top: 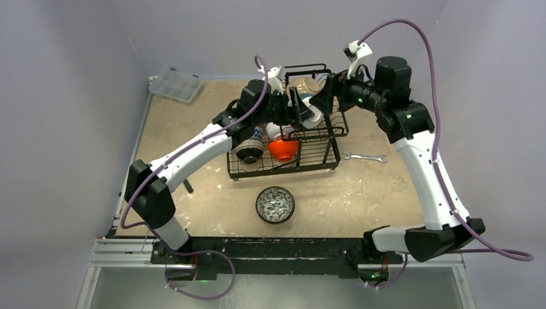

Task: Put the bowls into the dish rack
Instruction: Turn the bowl upside down on the dish rack.

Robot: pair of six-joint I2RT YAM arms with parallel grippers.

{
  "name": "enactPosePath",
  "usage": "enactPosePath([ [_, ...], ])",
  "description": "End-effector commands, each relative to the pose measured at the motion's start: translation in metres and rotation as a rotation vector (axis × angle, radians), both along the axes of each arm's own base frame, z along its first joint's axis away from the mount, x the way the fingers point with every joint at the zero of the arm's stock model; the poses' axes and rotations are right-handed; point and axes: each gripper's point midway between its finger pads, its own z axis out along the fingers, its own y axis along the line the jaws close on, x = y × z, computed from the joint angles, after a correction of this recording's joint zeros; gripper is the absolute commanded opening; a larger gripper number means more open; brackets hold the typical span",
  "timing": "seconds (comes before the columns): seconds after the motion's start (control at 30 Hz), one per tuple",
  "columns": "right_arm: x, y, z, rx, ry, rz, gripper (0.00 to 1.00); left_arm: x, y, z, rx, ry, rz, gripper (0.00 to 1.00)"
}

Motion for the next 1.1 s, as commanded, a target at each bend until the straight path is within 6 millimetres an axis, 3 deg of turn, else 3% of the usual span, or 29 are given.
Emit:
enactPosePath([
  [0.0,-0.004,-0.003,0.009,0.011,-0.036,-0.009,0.80,0.006,0.003,0.026,-0.134,0.134,0.065,0.00],
  [0.27,-0.002,0.003,-0.018,0.012,0.038,0.016,0.80,0.005,0.003,0.014,-0.101,0.208,0.067,0.00],
  [0.5,-0.001,0.013,-0.063,0.018,0.173,0.059,0.78,0.005,0.013,0.018,-0.065,0.205,0.110,0.06],
  [0.83,0.011,0.027,-0.088,0.038,0.211,0.125,0.74,-0.003,0.010,0.028,-0.082,0.190,0.056,0.40],
  [1.07,0.013,0.032,-0.090,0.034,0.199,0.170,0.72,-0.007,0.015,0.041,-0.095,0.164,0.055,0.66],
])
